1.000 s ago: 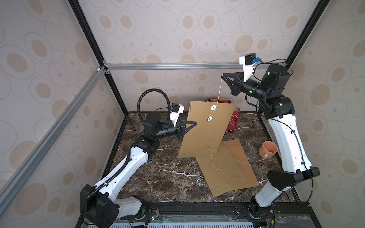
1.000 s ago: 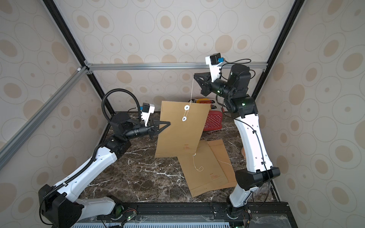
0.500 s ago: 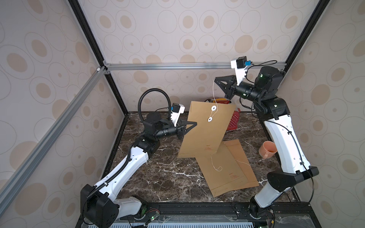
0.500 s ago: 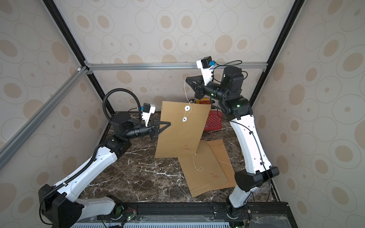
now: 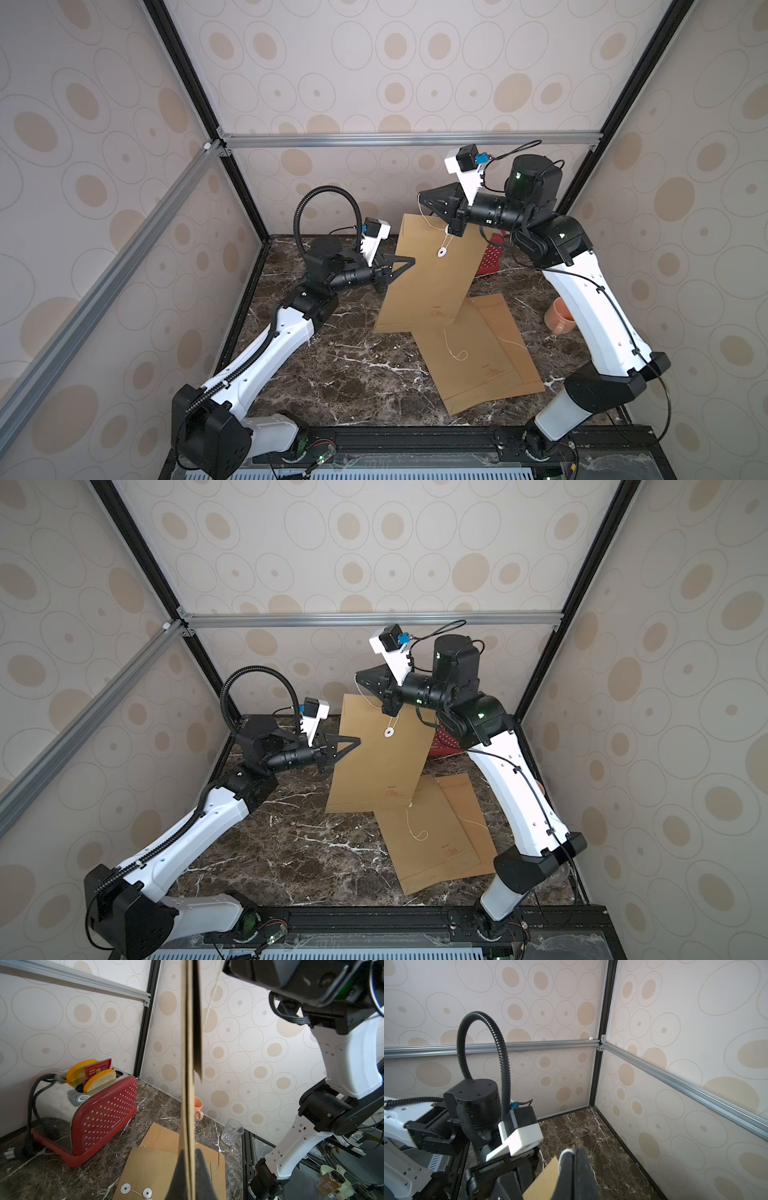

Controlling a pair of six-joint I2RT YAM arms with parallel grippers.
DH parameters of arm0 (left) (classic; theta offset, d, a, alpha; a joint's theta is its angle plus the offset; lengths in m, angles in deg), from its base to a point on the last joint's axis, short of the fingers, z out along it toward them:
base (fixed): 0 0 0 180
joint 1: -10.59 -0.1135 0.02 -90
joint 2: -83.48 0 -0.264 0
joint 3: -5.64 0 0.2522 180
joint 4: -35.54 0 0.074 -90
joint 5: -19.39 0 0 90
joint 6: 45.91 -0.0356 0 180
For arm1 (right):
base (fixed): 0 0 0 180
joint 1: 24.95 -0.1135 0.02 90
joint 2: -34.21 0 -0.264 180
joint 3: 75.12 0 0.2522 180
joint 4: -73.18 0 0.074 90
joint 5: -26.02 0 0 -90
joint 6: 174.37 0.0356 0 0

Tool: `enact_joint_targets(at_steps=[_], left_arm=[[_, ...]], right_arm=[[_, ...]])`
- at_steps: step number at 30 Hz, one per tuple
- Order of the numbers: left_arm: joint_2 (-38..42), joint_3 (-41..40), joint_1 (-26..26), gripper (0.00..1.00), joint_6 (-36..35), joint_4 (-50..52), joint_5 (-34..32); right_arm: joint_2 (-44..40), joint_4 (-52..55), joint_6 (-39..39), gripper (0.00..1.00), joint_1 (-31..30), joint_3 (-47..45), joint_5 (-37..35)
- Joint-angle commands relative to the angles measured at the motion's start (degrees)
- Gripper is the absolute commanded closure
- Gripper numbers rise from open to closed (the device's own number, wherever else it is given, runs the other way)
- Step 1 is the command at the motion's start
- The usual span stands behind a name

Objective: Close the mouth of the file bag
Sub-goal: Close the file bag.

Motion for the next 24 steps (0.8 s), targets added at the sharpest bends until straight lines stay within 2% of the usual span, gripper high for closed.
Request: enact_joint_targets(at_steps=[1, 8, 24], left_arm=[[-0.33, 3.3, 0.65, 1.0, -1.08, -0.4, 0.42], [-0.27, 3.22, 0.68, 1.0, -1.18, -0.31, 0.25], [0.06, 3.28, 0.78, 1.0, -1.17, -0.3, 0.34]], right_arm=[[0.37, 0.69, -0.81, 1.0, -1.76, 2.39, 1.68], [2.09, 5.18, -3.53, 1.0, -4.24, 5.71, 3.99], [4.49, 3.54, -1.52, 1.0, -6.96, 5.49, 3.94]])
